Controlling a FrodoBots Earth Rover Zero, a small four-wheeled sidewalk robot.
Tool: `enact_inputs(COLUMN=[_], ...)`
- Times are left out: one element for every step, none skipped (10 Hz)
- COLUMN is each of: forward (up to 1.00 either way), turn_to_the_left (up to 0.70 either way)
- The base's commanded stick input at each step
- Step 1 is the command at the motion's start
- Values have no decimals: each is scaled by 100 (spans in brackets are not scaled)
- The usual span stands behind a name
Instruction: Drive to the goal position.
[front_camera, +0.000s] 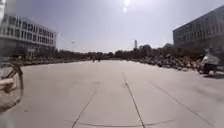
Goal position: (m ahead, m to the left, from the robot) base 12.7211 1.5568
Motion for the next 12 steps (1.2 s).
enact_inputs(forward=[100,100,100,100,100,100,100,100,100,100,100,100], turn_to_the_left=[0,0,0,0,0,0,0,0,0,0,0,0])
